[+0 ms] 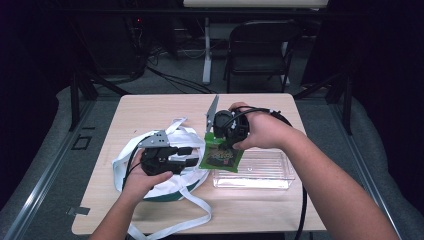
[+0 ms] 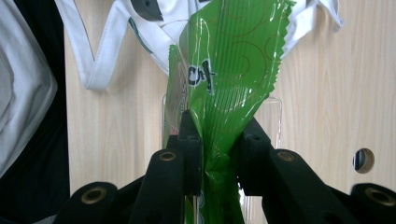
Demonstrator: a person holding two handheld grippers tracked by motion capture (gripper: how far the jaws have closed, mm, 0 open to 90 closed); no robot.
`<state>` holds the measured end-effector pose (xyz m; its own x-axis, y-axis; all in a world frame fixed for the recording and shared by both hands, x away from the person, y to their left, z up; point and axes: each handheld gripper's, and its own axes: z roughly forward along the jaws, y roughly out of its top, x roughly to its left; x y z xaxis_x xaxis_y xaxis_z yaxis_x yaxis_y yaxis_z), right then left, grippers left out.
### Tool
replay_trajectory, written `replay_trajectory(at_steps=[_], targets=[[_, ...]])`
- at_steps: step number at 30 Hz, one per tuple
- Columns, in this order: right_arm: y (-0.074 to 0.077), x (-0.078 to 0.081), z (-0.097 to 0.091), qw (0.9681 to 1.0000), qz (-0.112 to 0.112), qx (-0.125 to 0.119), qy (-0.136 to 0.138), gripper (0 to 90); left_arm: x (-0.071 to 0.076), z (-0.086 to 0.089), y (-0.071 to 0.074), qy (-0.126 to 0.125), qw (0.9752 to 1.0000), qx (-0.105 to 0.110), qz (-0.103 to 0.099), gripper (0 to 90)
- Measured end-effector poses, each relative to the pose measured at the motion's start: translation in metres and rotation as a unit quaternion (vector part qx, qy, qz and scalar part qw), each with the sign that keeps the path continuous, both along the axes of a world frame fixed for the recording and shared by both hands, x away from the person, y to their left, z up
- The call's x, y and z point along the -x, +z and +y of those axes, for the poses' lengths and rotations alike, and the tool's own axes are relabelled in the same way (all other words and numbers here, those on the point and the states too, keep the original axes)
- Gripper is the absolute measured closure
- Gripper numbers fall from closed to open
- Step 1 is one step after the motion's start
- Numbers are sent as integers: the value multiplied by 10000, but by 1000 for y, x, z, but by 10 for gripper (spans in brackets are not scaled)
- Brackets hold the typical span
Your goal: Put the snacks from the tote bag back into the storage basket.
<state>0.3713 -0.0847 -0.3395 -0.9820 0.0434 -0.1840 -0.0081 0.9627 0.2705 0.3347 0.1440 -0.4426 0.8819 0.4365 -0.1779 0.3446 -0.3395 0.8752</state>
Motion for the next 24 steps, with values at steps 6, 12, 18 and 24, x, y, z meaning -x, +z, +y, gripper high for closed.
replay_trajectory(at_steps=[6, 12, 18, 24], targets=[[3, -3, -9, 9999, -70, 27, -124, 748, 0, 1, 0, 14, 10000, -29, 12, 521], [3, -7, -15, 9997, -111, 35, -228, 747, -1, 1, 0, 25, 10000, -12, 18, 521], [2, -11, -20, 9994, -164, 123, -294, 748, -2, 2, -1, 48, 10000, -26, 13, 521], [0, -16, -24, 9989, -258, 206, -334, 747, -2, 2, -1, 61, 10000, -3, 19, 521]])
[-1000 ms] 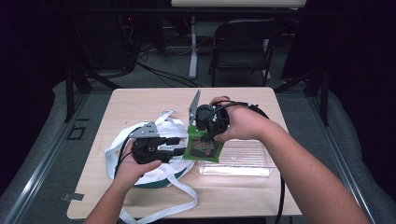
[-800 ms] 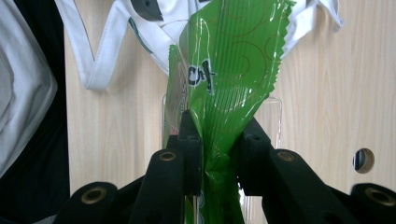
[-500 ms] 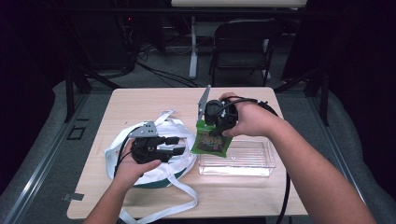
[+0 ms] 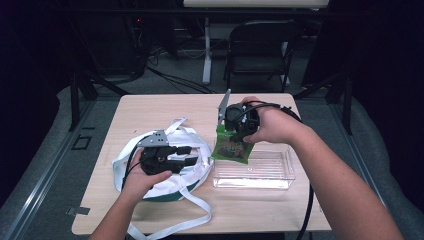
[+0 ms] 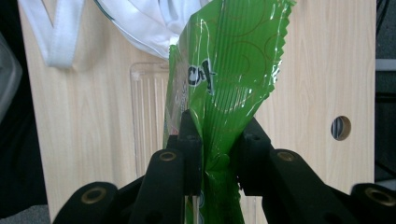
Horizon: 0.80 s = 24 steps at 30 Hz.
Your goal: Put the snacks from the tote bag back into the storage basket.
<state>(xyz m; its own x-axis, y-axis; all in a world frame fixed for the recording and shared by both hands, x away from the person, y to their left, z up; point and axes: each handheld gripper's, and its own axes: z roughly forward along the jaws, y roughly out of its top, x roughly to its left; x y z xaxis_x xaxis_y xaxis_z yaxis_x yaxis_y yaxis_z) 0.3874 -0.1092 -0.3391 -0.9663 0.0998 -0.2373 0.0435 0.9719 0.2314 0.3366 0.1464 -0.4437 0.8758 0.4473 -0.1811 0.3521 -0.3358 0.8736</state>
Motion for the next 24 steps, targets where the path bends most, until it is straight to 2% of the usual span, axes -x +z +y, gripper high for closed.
replay_trajectory(at_steps=[11, 24], targets=[[-8, -11, -7, 9998, -90, 142, -126, 747, -1, 1, -1, 27, 10000, 13, 25, 521], [-19, -25, -6, 9990, -251, 329, -184, 747, -2, 3, -2, 44, 10000, -1, 21, 521]])
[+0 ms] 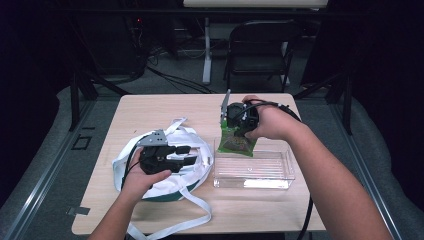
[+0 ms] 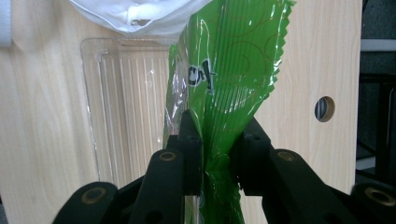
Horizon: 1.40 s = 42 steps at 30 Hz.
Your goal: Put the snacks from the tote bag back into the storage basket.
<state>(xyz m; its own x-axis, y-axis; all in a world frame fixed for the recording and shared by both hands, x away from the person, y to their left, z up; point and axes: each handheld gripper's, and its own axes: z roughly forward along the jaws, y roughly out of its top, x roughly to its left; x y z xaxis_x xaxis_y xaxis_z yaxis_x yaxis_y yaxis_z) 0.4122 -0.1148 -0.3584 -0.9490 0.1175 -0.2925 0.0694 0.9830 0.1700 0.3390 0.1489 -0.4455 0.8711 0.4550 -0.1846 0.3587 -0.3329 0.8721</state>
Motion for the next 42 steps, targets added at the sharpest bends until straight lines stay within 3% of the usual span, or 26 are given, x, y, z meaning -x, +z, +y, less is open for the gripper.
replay_trajectory(at_steps=[16, 31, 42], targets=[[-12, -11, 5, 9998, -37, 175, 0, 747, -1, 0, -1, 14, 10000, -8, 7, 522], [-30, -22, 18, 9986, -73, 515, 28, 747, -1, 0, -2, 7, 10000, 12, 27, 523], [-47, -32, 15, 9993, -121, 346, -47, 748, -2, 1, -2, 40, 10000, -11, 36, 524]])
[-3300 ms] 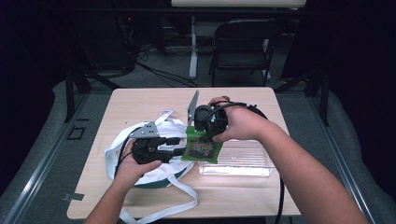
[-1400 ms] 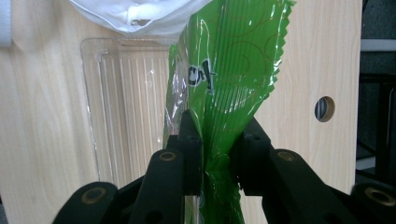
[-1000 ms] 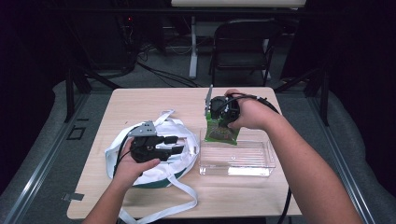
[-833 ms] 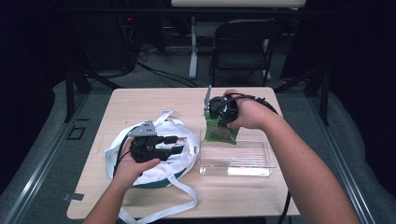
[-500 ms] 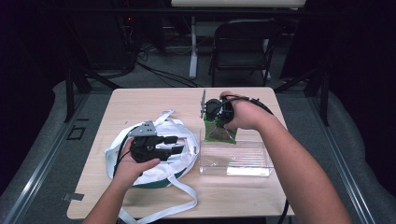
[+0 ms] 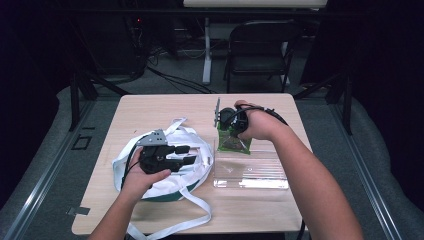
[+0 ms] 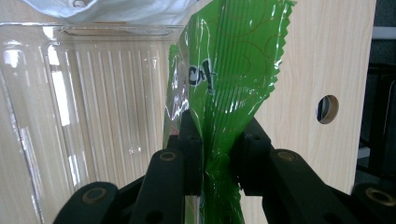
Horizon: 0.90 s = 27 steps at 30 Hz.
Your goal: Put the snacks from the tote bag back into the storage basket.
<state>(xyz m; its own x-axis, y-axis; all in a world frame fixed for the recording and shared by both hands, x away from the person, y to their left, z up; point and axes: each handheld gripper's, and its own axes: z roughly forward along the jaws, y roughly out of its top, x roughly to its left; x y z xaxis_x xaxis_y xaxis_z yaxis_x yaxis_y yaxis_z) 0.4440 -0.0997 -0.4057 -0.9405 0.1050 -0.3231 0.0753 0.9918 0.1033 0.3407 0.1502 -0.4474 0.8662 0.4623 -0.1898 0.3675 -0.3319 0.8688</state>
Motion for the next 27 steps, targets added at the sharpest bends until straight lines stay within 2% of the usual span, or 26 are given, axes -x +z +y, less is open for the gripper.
replay_trajectory(at_steps=[9, 12, 13, 14, 16, 18, 19, 21, 27], targets=[[-13, -6, 1, 10000, -53, 41, 46, 748, -1, 1, -1, 15, 10000, 34, 3, 527], [-16, -7, 2, 9999, -78, -73, 62, 748, -1, 1, -1, 17, 10000, 32, 13, 528], [-16, -8, 3, 9999, -82, 3, 116, 748, -1, 1, -2, 14, 10000, 28, 14, 528], [-20, -7, 2, 9998, -103, -141, 71, 748, -1, 1, -2, 14, 10000, 25, 17, 528], [-21, -9, 4, 9998, -135, 2, 146, 748, -2, 2, -2, 8, 10000, 7, 25, 530], [-24, -9, 4, 9997, -148, -11, 176, 748, -2, 2, -2, 14, 10000, 11, 18, 530], [-24, -10, 4, 9996, -138, 56, 228, 748, -2, 2, -2, 16, 10000, 13, 17, 530], [-27, -10, 3, 9996, -161, -23, 231, 748, -2, 3, -2, 33, 10000, 23, 24, 531], [-33, -10, 6, 9992, -190, 32, 346, 749, -3, 2, -4, 29, 10000, -3, 54, 532]])
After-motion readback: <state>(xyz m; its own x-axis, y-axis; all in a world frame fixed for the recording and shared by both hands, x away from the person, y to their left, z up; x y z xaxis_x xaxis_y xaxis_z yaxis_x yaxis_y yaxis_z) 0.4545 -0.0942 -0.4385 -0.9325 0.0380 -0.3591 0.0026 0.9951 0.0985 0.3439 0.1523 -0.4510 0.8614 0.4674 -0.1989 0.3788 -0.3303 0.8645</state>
